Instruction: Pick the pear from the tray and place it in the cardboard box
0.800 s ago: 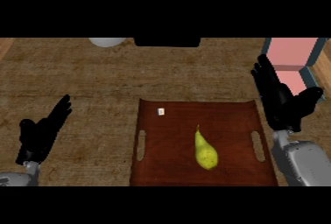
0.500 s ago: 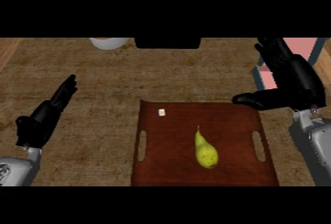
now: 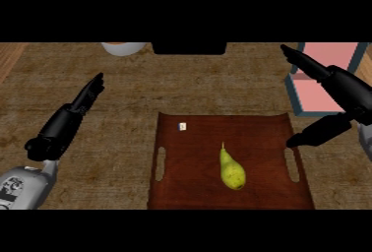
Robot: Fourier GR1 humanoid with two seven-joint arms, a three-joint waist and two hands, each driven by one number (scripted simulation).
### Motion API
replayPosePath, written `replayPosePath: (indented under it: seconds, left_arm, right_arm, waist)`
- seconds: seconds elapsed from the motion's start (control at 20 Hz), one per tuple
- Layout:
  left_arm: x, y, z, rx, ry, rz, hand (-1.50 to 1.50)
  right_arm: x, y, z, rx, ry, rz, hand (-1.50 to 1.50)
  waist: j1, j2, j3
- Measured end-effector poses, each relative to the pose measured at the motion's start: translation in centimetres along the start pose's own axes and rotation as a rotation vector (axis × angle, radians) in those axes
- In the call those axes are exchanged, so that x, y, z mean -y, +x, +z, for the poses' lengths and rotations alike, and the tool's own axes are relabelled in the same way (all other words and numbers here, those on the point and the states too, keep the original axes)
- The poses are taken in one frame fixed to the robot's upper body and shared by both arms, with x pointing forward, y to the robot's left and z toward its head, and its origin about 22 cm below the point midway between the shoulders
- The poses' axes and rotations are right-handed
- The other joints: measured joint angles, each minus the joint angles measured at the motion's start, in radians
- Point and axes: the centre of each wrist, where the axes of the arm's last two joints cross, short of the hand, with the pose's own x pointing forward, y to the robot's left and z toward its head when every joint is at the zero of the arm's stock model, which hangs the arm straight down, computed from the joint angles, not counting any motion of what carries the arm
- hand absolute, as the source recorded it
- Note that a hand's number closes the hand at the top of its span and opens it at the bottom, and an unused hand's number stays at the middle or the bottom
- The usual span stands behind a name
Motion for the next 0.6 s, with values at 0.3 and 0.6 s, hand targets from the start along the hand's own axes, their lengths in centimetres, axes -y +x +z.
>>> replayPosePath:
  seconds: [0.3, 0.6]
  left_arm:
    - [0.1, 0.2, -0.2, 0.015, -0.014, -0.002, 0.0]
    - [0.3, 0.2, -0.3, 0.016, -0.015, -0.003, 0.0]
  right_arm:
    - [0.4, 1.5, -1.0, 0.051, 0.198, 0.198, -1.5]
    - [-2.0, 5.3, -2.8, -0.003, 0.451, 0.416, -1.5]
  waist:
    - [0.005, -0.001, 0.0]
    - [0.008, -0.004, -0.002]
